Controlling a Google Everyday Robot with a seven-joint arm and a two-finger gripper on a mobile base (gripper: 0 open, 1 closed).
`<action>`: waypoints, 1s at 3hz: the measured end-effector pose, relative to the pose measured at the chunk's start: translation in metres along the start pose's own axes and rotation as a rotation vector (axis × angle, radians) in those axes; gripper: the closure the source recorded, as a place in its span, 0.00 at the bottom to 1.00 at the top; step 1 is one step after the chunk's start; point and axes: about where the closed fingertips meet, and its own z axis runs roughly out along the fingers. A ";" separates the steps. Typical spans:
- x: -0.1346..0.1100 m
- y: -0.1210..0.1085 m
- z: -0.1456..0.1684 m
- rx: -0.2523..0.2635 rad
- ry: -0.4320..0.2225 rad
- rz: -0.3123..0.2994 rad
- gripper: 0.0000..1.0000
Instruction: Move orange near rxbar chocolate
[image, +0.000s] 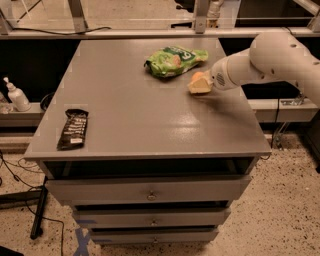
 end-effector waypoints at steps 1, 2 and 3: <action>-0.013 0.004 -0.020 -0.018 -0.039 0.005 1.00; -0.030 0.023 -0.045 -0.078 -0.090 0.020 1.00; -0.045 0.052 -0.074 -0.171 -0.144 0.049 1.00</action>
Offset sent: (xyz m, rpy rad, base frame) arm -0.0609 0.0167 0.0877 0.2058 -0.0160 0.1047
